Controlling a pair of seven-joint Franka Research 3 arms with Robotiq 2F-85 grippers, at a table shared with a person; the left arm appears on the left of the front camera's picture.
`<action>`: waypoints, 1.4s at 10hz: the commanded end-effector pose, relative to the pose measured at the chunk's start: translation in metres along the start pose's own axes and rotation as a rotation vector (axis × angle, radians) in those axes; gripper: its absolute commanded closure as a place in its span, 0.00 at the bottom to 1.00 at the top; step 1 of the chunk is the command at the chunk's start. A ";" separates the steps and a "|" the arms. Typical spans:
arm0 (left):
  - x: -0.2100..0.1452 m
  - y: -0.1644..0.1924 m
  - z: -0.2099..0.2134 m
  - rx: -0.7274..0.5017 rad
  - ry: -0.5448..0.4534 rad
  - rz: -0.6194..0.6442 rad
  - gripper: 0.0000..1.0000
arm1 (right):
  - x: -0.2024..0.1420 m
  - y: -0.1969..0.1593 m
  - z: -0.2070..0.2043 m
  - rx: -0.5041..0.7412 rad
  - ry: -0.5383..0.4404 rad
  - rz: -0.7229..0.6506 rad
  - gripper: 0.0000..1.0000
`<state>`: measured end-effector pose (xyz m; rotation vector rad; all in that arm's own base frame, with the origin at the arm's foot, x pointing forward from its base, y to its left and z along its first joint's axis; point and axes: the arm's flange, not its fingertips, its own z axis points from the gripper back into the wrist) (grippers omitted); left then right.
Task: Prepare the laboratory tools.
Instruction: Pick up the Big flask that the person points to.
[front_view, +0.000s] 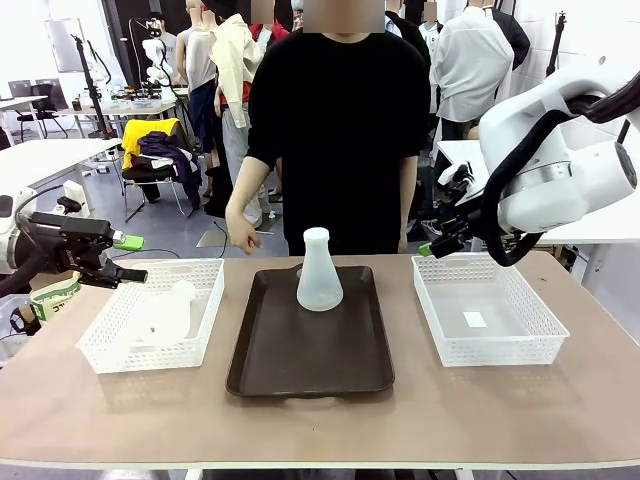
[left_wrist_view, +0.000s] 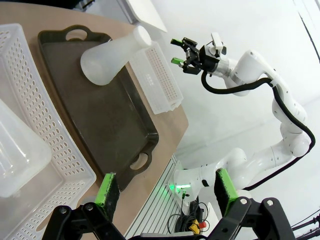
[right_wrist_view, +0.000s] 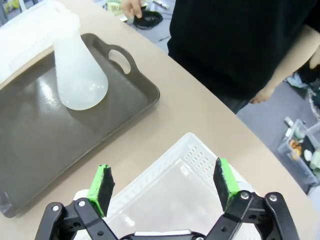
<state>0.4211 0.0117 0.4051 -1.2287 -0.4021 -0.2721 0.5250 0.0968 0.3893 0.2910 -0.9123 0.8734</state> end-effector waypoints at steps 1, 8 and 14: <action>0.000 -0.001 0.001 -0.010 -0.006 -0.005 0.00 | 0.001 0.000 -0.006 0.009 0.006 0.010 0.00; -0.008 -0.017 -0.002 -0.005 0.043 -0.040 0.00 | 0.001 0.000 -0.006 0.009 0.006 0.010 0.00; -0.005 -0.013 0.001 -0.018 0.031 -0.016 0.00 | 0.001 0.000 -0.006 0.009 0.006 0.010 0.00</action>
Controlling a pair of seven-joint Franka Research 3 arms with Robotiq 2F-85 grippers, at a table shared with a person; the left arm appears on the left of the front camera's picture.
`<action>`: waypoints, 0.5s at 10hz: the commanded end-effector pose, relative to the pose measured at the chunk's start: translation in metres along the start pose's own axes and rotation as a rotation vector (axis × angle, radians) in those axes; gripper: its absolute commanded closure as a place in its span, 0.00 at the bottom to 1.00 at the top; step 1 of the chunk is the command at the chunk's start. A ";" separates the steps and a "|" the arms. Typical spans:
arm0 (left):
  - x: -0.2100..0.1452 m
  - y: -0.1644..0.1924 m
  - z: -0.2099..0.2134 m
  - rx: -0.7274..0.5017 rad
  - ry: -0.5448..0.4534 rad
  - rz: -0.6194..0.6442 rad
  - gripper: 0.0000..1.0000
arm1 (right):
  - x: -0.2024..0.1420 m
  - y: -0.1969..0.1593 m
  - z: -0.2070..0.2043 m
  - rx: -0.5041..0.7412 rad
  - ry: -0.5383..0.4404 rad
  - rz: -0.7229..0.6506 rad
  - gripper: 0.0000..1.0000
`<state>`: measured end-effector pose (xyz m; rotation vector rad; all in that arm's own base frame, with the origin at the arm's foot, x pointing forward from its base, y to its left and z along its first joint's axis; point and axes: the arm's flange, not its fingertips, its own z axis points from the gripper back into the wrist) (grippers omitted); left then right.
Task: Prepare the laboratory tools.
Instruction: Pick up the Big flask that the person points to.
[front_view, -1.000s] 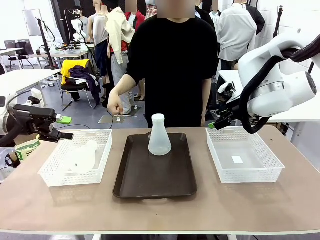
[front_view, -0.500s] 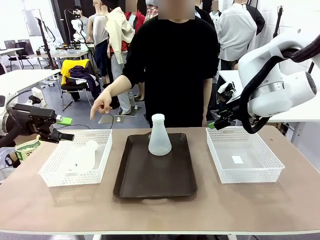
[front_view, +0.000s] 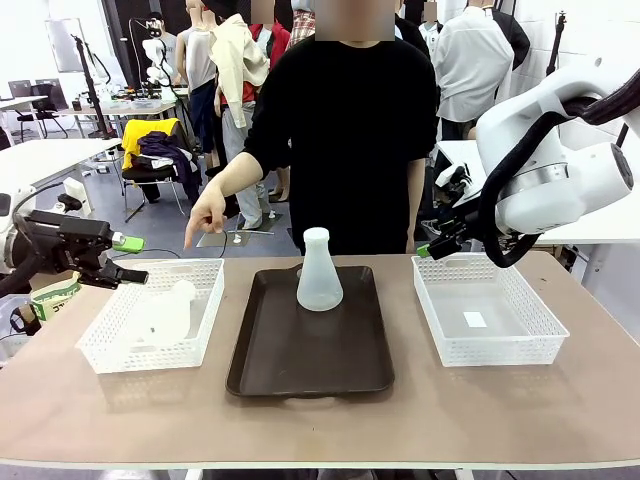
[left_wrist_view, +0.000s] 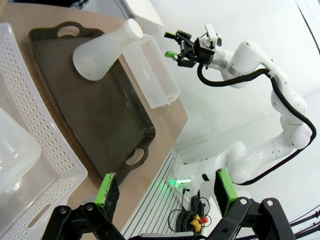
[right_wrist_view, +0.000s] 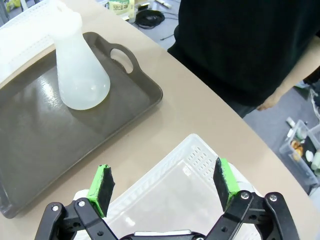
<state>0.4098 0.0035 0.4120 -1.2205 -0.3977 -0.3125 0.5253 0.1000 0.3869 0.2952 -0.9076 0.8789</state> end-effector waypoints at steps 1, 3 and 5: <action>0.003 0.000 0.007 -0.018 0.003 0.016 0.00 | 0.001 -0.002 -0.002 0.001 0.004 0.008 0.00; 0.004 0.001 0.009 -0.013 -0.010 0.023 0.00 | 0.001 -0.002 -0.002 0.001 0.004 0.008 0.00; 0.017 -0.012 0.014 0.198 0.040 0.040 0.00 | 0.001 -0.002 -0.002 0.001 0.004 0.008 0.00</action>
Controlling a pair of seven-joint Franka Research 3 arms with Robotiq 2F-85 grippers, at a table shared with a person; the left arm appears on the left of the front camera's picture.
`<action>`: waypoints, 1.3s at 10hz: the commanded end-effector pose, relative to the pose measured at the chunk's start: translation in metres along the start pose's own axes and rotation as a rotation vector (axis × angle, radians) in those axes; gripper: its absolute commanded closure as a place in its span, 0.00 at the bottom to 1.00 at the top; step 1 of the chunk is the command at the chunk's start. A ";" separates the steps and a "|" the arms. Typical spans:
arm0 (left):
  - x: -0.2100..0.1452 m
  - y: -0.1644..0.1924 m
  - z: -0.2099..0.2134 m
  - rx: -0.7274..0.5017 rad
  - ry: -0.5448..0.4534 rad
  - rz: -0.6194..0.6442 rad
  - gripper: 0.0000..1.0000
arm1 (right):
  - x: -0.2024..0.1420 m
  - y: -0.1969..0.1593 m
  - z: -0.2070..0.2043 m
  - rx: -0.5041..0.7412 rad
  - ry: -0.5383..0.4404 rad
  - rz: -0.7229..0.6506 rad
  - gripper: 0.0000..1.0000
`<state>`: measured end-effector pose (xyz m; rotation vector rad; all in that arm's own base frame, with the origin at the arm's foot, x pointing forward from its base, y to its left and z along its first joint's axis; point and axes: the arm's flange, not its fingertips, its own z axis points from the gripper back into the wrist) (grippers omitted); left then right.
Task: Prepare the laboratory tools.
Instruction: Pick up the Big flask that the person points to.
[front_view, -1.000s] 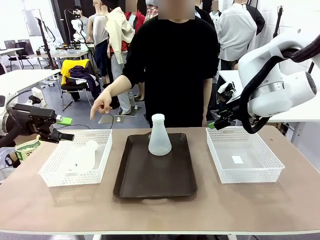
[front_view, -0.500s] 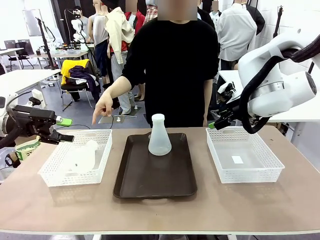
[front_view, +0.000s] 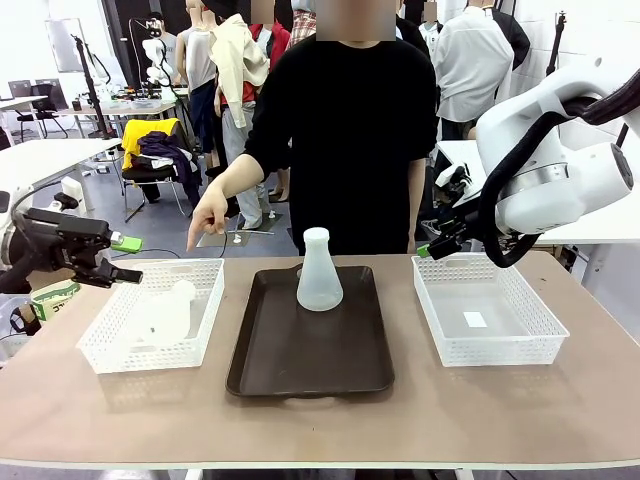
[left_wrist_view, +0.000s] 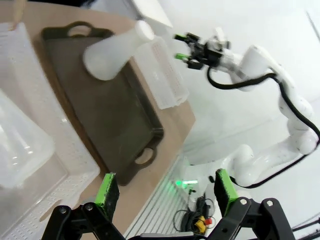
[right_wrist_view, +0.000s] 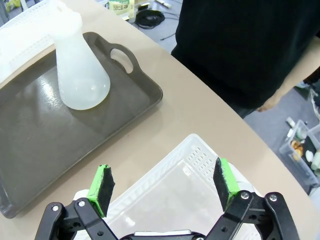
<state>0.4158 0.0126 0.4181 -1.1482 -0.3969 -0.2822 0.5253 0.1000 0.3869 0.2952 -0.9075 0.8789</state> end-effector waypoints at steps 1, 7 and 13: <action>0.020 -0.025 0.011 0.294 0.059 0.008 0.00 | 0.001 -0.002 -0.002 0.001 0.004 0.008 0.00; 0.087 -0.072 -0.036 1.060 0.211 -0.136 0.00 | 0.001 -0.002 -0.002 0.001 0.004 0.008 0.00; 0.125 -0.020 -0.116 1.236 0.220 -0.119 0.00 | 0.001 -0.002 -0.002 0.001 0.004 0.008 0.00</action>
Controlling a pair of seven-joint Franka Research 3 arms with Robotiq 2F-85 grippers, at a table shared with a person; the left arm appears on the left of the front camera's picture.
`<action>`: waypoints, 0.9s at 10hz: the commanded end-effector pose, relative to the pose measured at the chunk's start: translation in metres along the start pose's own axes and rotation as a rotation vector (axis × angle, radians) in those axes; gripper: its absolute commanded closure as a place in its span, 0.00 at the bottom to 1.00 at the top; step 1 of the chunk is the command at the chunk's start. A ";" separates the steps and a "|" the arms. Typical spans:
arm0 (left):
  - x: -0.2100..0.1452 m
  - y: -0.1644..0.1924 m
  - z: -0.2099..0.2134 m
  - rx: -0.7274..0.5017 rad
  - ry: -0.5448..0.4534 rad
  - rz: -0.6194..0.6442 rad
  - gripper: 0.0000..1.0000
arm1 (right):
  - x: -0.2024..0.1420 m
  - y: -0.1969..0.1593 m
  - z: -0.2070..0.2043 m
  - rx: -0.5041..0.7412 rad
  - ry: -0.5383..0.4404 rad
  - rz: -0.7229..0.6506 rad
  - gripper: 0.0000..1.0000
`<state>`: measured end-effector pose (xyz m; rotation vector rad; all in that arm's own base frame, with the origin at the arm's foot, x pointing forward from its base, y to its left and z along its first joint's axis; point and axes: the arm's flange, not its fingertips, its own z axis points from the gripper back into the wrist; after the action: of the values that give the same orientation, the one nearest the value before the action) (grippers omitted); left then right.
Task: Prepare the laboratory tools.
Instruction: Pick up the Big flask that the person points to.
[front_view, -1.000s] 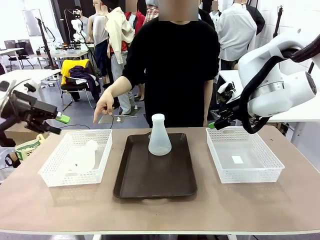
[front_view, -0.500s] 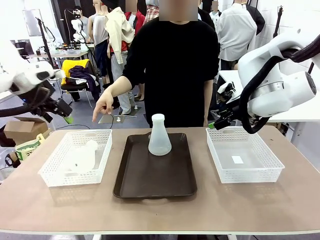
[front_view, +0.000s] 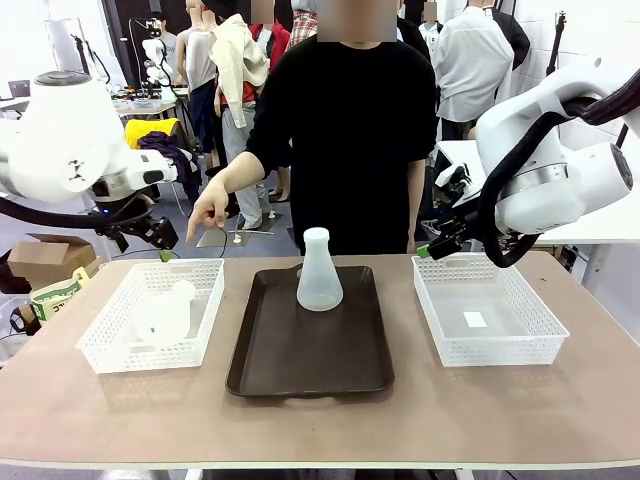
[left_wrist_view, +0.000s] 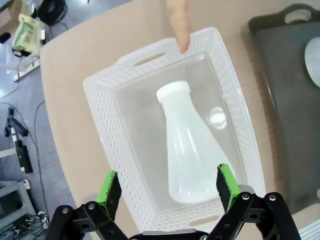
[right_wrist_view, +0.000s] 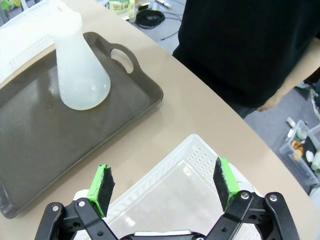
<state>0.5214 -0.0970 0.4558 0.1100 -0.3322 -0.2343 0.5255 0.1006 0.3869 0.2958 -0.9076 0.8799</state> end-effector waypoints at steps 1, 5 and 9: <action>0.021 -0.008 -0.028 -0.010 0.001 0.057 0.00 | 0.001 -0.002 -0.002 0.001 0.004 0.007 0.00; 0.040 -0.018 -0.068 -0.107 0.094 0.128 0.00 | 0.001 -0.002 -0.002 0.001 0.004 0.007 0.00; 0.054 -0.011 -0.110 -0.081 0.159 0.170 0.00 | 0.001 -0.002 -0.002 0.001 0.004 0.007 0.00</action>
<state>0.5939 -0.1094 0.3684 -0.0009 -0.1966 -0.1078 0.5255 0.1006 0.3868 0.2958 -0.9075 0.8799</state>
